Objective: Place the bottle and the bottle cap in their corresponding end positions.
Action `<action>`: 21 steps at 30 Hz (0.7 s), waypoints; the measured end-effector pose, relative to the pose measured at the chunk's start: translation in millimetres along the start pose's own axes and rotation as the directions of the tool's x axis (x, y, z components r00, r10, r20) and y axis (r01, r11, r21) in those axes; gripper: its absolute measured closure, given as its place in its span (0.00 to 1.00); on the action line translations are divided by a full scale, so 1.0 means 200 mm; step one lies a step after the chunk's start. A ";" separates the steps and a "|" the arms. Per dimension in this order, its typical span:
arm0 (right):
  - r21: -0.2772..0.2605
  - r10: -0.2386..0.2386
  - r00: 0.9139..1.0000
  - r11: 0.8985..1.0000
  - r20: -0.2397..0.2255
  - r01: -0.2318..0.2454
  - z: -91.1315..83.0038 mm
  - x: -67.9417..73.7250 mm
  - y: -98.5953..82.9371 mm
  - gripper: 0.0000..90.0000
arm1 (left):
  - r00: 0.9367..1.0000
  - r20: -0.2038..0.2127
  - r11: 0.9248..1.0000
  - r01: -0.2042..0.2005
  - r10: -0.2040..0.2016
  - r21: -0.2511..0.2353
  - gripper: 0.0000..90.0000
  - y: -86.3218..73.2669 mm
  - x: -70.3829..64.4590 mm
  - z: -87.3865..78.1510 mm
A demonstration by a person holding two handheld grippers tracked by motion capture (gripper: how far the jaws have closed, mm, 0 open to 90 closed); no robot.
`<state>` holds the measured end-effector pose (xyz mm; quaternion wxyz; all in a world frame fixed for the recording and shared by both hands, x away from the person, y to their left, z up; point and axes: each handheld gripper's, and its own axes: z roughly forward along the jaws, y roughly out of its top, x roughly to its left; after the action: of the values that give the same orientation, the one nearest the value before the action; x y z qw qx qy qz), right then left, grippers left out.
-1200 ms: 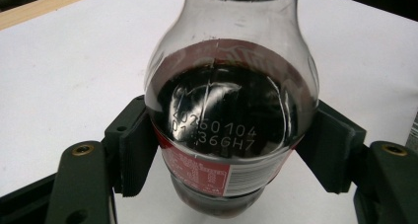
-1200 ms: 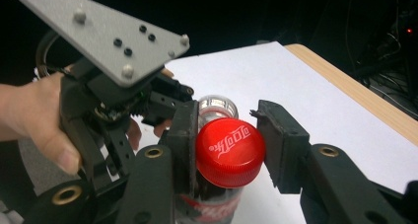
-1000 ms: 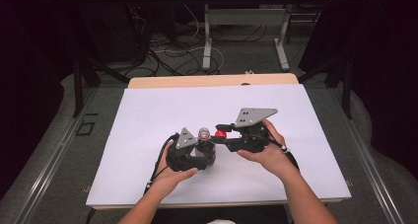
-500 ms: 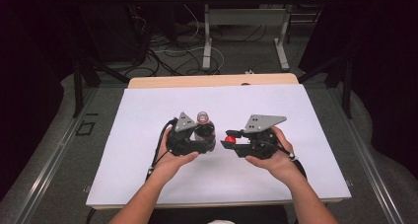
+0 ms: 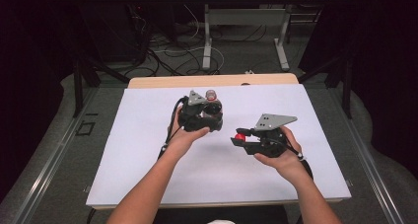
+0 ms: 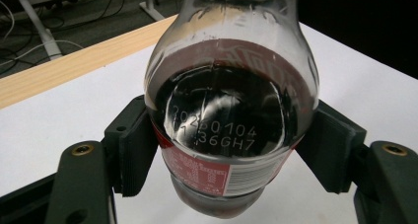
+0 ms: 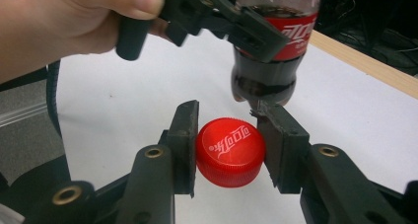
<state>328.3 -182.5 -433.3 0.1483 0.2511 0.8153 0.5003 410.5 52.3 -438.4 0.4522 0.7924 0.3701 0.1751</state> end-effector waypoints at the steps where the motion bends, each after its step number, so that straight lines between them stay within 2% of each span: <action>1: -0.003 0.008 1.000 1.000 0.003 -0.008 0.00 0.00 0.00 0.68 | 1.000 -0.003 1.000 0.010 -0.010 -0.002 0.34 0.00 0.01 0.03; 3: -0.006 0.008 1.000 1.000 0.012 -0.007 -0.01 -0.01 0.00 0.68 | 1.000 -0.011 1.000 0.021 -0.021 -0.003 0.34 0.00 0.01 0.07; 6: -0.011 0.017 1.000 1.000 0.018 -0.017 -0.01 -0.02 -0.01 0.68 | 0.999 -0.026 0.999 0.027 -0.026 0.022 0.34 -0.01 0.02 0.15; 10: -0.008 0.018 1.000 1.000 0.012 -0.018 0.00 -0.02 -0.01 0.68 | 0.998 -0.043 0.998 0.042 -0.041 0.037 0.34 -0.03 0.05 0.24; 13: -0.010 0.020 1.000 1.000 0.018 -0.020 0.00 -0.04 -0.03 0.68 | 0.998 -0.043 0.998 0.050 -0.048 0.035 0.34 -0.05 0.07 0.30; 16: 0.007 0.020 1.000 1.000 0.015 -0.020 0.00 -0.05 -0.04 0.68 | 0.997 -0.053 0.997 0.060 -0.057 0.048 0.34 -0.07 0.07 0.34; 21: 0.001 0.035 0.999 0.999 0.018 -0.035 0.02 -0.05 -0.05 0.68 | 0.997 -0.058 0.997 0.054 -0.051 0.055 0.34 -0.09 0.08 0.38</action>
<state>336.1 -189.0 -443.1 0.1468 0.2699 0.8098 0.4998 459.9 25.7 -494.9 0.4236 0.7896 0.4080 0.1751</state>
